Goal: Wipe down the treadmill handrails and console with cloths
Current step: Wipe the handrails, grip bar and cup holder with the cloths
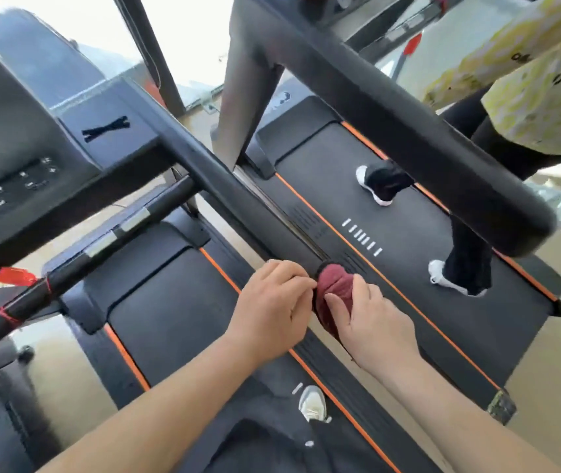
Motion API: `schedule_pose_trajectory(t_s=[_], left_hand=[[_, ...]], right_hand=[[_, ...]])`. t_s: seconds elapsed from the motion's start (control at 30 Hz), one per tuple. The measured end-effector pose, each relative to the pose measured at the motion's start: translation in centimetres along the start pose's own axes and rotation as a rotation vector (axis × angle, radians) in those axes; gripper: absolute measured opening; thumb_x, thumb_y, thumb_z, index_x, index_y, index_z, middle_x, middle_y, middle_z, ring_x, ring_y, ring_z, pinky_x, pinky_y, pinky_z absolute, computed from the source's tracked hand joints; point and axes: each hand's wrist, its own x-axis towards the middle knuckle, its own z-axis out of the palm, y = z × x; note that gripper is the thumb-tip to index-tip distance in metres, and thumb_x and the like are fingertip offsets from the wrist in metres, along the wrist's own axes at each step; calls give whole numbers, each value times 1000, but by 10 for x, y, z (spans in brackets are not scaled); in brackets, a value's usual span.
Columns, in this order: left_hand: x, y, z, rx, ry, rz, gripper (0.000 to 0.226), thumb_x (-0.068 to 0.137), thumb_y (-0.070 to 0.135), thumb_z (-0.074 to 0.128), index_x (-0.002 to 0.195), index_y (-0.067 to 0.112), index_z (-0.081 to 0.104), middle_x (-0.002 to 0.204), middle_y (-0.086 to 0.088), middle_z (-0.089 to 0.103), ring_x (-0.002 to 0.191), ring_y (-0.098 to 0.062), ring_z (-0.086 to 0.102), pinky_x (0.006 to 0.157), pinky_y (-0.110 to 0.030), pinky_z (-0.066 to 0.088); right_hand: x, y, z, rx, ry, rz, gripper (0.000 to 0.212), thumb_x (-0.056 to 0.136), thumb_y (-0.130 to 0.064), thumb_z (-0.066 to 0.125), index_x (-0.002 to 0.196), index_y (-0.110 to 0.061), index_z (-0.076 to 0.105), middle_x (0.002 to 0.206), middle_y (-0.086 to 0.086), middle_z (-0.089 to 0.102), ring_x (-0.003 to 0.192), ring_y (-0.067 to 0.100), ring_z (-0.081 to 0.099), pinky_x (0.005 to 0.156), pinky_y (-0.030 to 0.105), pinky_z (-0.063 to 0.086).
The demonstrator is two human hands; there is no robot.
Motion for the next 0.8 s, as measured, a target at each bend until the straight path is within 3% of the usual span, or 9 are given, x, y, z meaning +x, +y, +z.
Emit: schedule_pose_trajectory(t_s=[0.13,0.23,0.4,0.57,0.67,0.8], left_hand=[[9,-45,-28,-119,42,-341,16,94,16,62,100,17,76,97,10,65,86,-12,63,75,-31,53],[25,-82,-54,-230,128,-546,15,95,11,65,98,18,77,93,11,65,80,-7,62,73,-23,50],[31,-128,-95,-317,116,-719,13,97,13,65,98,21,76,90,10,67,78,-7,61,74,-19,47],[34,-161,-122,-315,55,-772,15,99,18,61,104,24,74,96,15,66,89,-3,62,83,-25,51],[36,-167,-130,-279,-160,-850,25,100,28,57,122,25,69,113,13,67,103,-4,62,96,-27,50],[23,-158,-130,-216,-375,-892,33,102,35,52,130,25,64,124,9,64,115,-8,59,101,-29,48]], right_hand=[[58,-63,1,-83,119,-105,83,98,-67,11,144,-6,44,113,9,65,86,33,70,58,40,50],[99,-114,-3,-93,131,-147,83,99,-64,18,142,1,46,107,14,66,78,35,70,52,38,49],[164,-187,-16,-39,151,-176,81,99,-62,16,148,-1,33,127,16,59,101,39,67,69,45,51],[222,-246,-23,1,163,-173,70,102,-60,21,138,-3,41,123,16,60,99,42,66,73,47,49],[250,-273,-25,43,161,-195,69,103,-60,21,135,-3,42,122,17,61,100,43,66,76,48,49],[278,-301,-34,83,139,-272,76,103,-61,24,151,-2,28,137,19,54,113,43,62,86,50,49]])
